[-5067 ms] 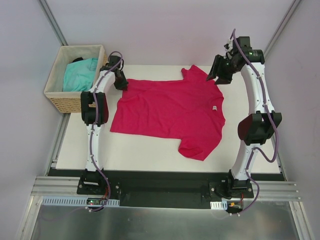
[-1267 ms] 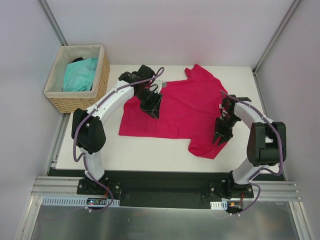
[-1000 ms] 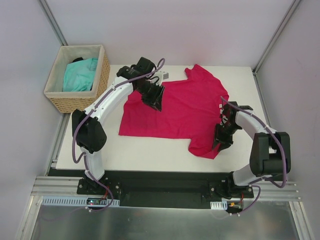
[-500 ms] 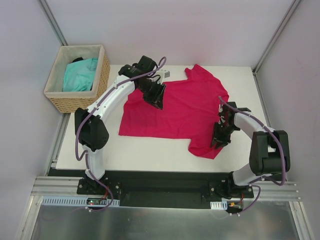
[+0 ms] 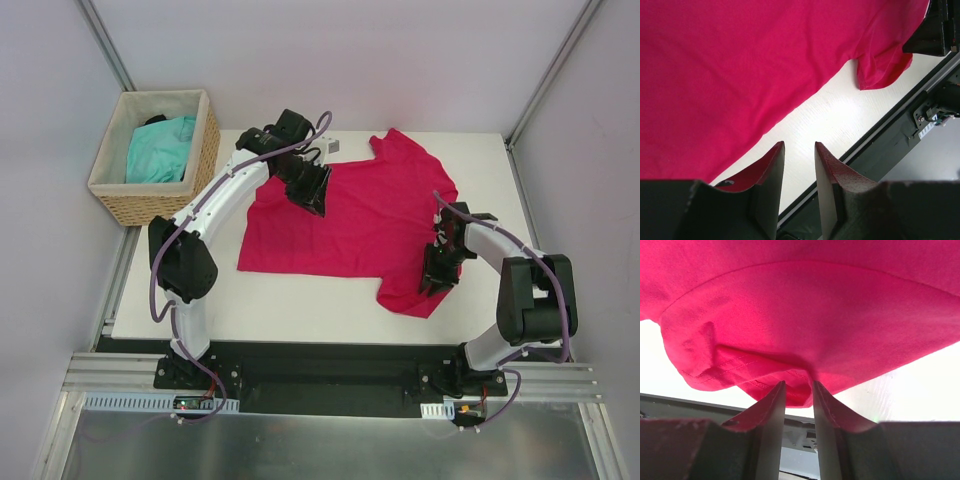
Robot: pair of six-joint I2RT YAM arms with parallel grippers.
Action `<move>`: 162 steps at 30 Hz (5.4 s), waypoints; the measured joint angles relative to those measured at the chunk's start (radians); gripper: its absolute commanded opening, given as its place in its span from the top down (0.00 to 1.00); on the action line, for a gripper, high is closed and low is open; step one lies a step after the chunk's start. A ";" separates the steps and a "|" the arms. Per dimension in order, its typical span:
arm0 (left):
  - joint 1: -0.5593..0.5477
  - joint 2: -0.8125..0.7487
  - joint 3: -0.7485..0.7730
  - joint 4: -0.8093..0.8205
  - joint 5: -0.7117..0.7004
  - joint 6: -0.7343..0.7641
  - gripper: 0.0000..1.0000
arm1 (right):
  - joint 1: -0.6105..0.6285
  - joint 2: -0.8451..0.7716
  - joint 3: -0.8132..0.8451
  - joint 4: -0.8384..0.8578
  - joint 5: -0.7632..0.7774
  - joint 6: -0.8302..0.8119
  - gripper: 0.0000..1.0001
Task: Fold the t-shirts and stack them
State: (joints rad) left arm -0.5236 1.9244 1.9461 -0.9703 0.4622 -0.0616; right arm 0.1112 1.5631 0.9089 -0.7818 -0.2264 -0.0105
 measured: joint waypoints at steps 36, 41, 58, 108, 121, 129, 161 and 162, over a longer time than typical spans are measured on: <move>0.028 -0.002 0.004 -0.015 -0.072 0.003 0.71 | 0.006 0.024 0.000 -0.050 -0.008 -0.011 0.99; 0.048 -0.004 0.013 -0.015 -0.079 0.003 0.70 | 0.012 -0.001 0.000 -0.055 -0.063 -0.022 0.99; 0.056 -0.060 0.013 -0.015 -0.089 0.003 0.69 | 0.130 -0.040 -0.010 -0.234 -0.275 -0.092 0.99; 0.120 -0.131 0.147 -0.031 -0.181 0.002 0.63 | 0.106 0.440 0.603 -0.048 0.268 0.103 0.99; 0.134 -0.132 0.110 -0.030 -0.186 -0.001 0.63 | 0.074 0.658 0.904 -0.183 0.383 0.108 0.99; 0.153 -0.133 0.110 -0.030 -0.193 -0.005 0.62 | 0.029 0.717 0.999 -0.211 0.378 0.099 0.99; 0.159 -0.166 0.212 -0.040 -0.201 -0.069 0.60 | -0.075 0.924 1.326 -0.389 0.208 0.079 0.99; 0.159 -0.166 0.214 -0.040 -0.200 -0.071 0.60 | -0.076 0.924 1.326 -0.383 0.196 0.077 0.99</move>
State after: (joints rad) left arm -0.3645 1.7584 2.1601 -1.0103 0.2619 -0.1322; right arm 0.0357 2.4866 2.2349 -1.1648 -0.0299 0.0666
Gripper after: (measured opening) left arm 0.397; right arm 0.015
